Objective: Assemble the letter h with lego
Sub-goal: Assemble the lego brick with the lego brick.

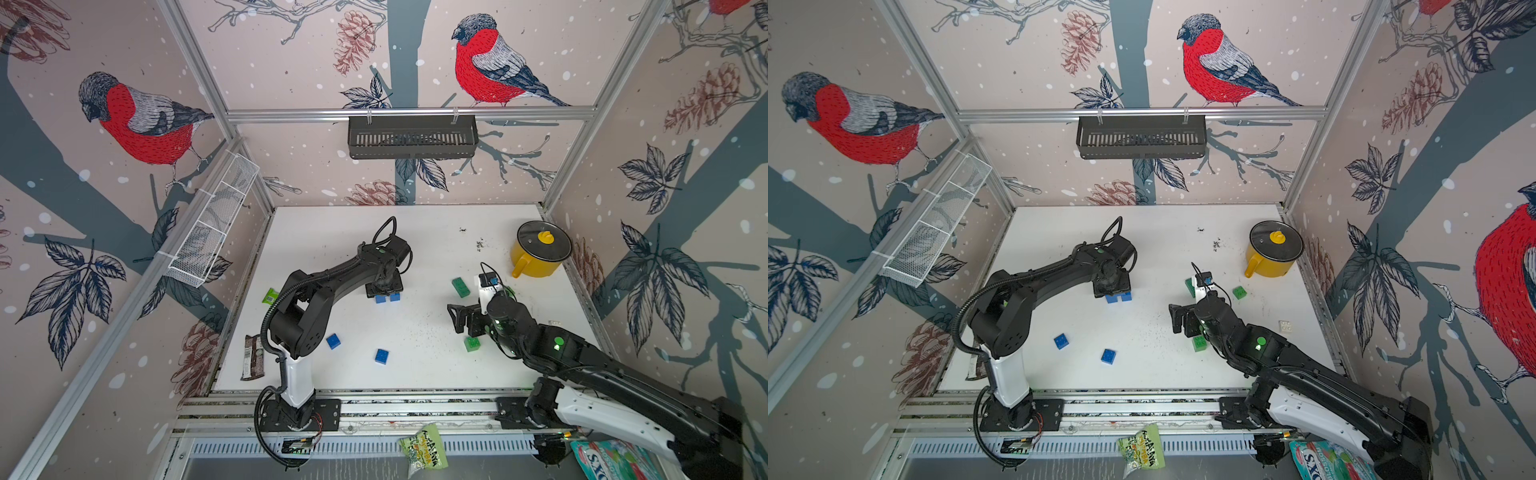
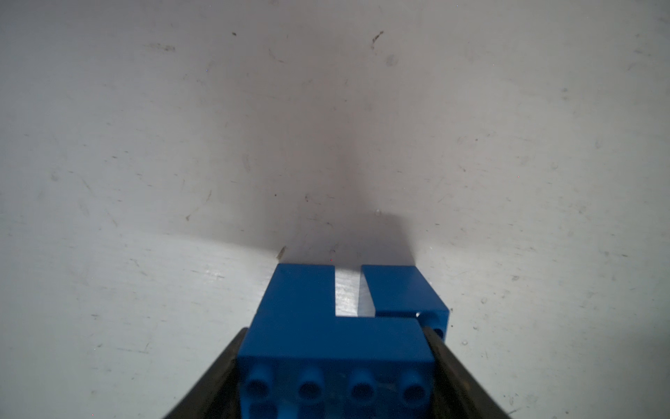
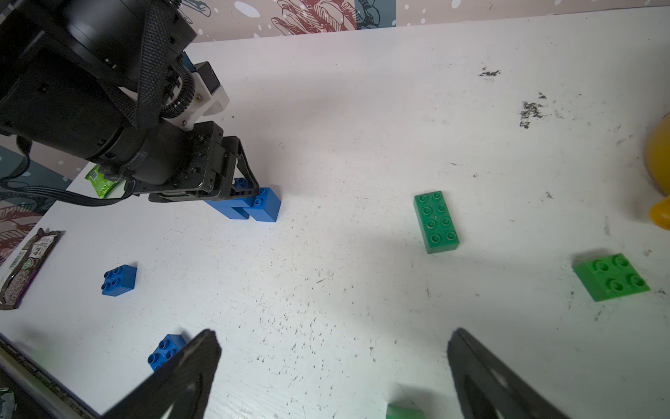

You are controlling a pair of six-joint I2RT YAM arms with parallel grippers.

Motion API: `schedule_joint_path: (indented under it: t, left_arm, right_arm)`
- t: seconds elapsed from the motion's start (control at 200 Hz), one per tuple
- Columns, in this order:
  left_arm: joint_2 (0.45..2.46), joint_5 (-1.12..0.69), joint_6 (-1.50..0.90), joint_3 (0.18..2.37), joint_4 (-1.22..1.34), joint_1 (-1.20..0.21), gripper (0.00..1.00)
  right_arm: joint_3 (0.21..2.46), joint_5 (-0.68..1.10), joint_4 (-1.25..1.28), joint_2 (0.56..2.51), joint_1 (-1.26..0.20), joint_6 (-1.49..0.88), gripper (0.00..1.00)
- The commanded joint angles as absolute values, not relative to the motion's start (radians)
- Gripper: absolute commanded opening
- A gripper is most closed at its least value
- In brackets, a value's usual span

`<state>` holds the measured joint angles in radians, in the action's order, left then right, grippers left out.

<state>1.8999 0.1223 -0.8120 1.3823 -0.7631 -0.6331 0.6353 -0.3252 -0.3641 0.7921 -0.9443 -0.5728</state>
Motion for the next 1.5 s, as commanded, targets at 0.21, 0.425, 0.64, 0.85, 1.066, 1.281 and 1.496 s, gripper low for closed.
schedule_joint_path:
  t: [0.21,0.425,0.64,0.85,1.066,1.281,1.496]
  left_arm:
    - [1.922,0.139,-0.753,1.347,-0.862,-0.634,0.61]
    - [1.92,0.129,-0.721,1.342,-0.884,-0.634,0.61]
    - [1.896,0.106,-0.705,1.322,-0.906,-0.634,0.61]
    - [1.882,0.112,-0.692,1.323,-0.931,-0.637,0.61]
    - [1.896,0.104,-0.673,1.341,-0.943,-0.637,0.61]
    - [1.908,0.094,-0.653,1.335,-0.942,-0.637,0.63]
    - [1.91,0.083,-0.642,1.333,-0.931,-0.637,0.68]
  right_arm:
    - [0.637,-0.316,-0.35,0.791,-0.949,-0.56,0.99]
    - [0.638,-0.313,-0.351,0.792,-0.949,-0.559,0.99]
    - [0.641,-0.311,-0.354,0.792,-0.951,-0.557,0.99]
    - [0.643,-0.308,-0.351,0.795,-0.948,-0.557,1.0]
    - [0.644,-0.306,-0.354,0.795,-0.948,-0.556,0.99]
    - [0.643,-0.305,-0.35,0.799,-0.949,-0.555,1.0]
    - [0.641,-0.302,-0.349,0.798,-0.947,-0.554,0.99]
